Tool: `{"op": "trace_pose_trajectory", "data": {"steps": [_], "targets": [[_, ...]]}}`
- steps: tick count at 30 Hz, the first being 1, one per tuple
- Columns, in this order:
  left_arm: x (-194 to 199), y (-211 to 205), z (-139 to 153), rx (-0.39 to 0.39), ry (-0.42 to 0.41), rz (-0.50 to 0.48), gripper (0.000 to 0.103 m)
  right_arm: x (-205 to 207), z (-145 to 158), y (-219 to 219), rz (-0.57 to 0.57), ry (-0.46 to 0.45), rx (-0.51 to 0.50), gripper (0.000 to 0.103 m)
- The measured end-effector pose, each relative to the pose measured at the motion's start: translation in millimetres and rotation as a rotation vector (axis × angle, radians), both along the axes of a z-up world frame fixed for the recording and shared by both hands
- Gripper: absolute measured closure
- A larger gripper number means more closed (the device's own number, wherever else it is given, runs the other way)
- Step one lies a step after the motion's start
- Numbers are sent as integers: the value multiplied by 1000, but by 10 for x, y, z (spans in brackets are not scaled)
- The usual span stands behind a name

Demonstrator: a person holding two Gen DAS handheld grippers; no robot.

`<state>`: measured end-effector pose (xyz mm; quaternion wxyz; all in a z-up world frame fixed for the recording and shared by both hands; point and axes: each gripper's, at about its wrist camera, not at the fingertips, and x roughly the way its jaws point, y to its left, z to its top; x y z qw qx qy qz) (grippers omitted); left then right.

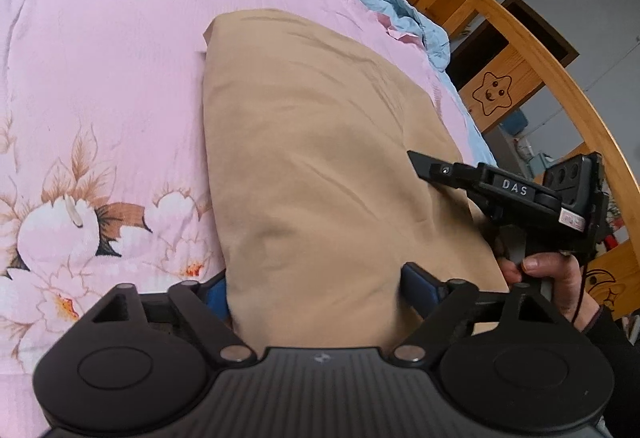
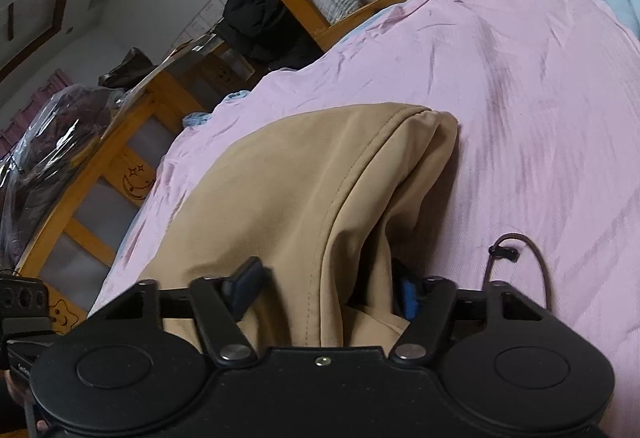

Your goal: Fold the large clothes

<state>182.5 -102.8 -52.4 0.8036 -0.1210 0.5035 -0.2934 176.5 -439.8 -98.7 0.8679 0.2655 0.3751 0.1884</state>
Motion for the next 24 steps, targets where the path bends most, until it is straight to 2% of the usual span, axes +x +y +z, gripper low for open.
{"op": "trace_pose_trajectory", "data": {"steps": [1, 3, 6, 9, 12, 17, 21, 24], "targets": [[-5, -33, 32, 14, -7, 0, 20, -23, 5, -2, -10, 0, 11, 56], [-8, -112, 98, 51, -21, -7, 23, -62, 31, 0, -24, -1, 29, 74], [-26, -146, 187, 61, -35, -9, 28, -131, 130, 41, -48, -12, 18, 82], [-34, -93, 261, 25, -33, -1, 31, -245, 260, 64, -87, -15, 41, 85], [-55, 18, 311, -19, -20, 10, 32, -361, 462, 157, -86, -43, 2, 85], [-74, 272, 467, -42, -51, 31, 33, -426, 715, 388, -92, -91, -14, 85], [26, 519, 690, -36, -100, 64, 33, -302, 940, 648, -72, -138, -16, 85], [192, 702, 843, -18, -138, 108, 33, -29, 1098, 895, -44, -162, -29, 85]]}}
